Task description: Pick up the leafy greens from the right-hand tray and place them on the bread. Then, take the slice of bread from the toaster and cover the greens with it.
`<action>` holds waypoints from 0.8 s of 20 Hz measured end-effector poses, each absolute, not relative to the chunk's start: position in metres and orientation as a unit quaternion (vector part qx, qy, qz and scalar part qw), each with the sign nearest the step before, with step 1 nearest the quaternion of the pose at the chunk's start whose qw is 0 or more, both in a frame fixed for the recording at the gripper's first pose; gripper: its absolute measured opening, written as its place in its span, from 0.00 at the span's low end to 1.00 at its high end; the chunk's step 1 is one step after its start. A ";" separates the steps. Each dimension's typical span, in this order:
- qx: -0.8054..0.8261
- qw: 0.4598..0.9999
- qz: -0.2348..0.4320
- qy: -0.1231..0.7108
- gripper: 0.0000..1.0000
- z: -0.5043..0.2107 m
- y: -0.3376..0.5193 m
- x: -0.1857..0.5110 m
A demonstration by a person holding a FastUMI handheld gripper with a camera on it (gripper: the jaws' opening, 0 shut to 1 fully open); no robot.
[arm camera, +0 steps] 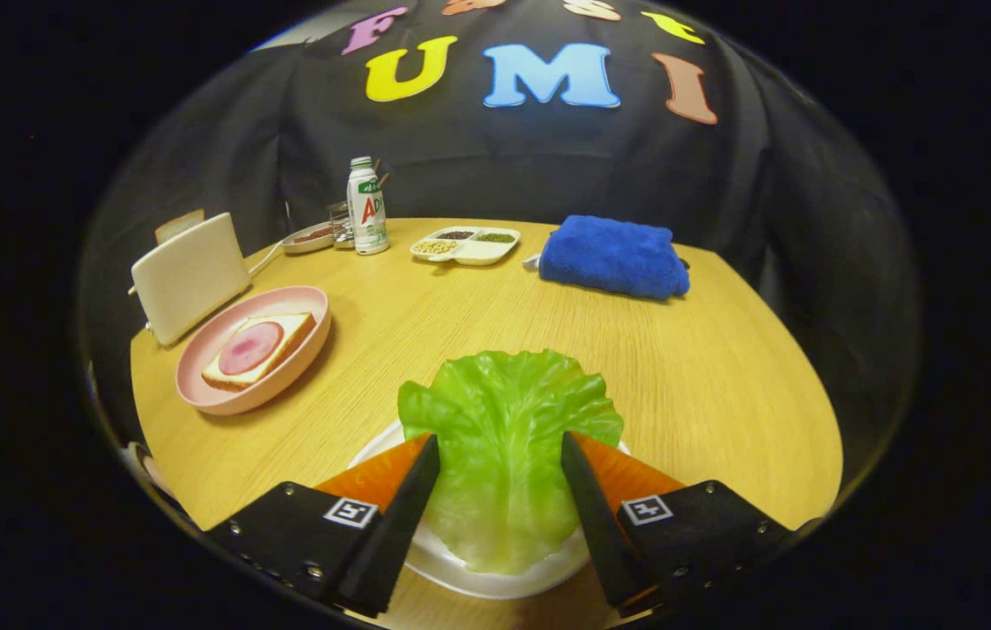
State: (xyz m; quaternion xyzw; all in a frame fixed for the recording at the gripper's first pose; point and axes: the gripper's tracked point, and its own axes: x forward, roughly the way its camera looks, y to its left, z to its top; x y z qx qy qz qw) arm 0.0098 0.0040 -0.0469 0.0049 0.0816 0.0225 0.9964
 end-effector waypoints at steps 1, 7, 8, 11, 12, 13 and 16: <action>0.005 0.996 0.024 0.086 0.83 -0.048 0.003 0.012; 0.108 0.989 0.007 0.097 0.04 -0.047 -0.001 0.005; 0.109 0.990 0.005 0.090 0.04 -0.043 -0.001 0.004; 0.091 0.994 -0.002 0.056 0.04 -0.021 -0.001 -0.004; 0.088 0.995 0.003 0.045 0.04 -0.012 0.004 -0.009; 0.085 0.996 0.010 0.034 0.04 -0.004 0.010 -0.011; 0.059 0.998 0.026 0.004 0.04 0.020 0.031 -0.018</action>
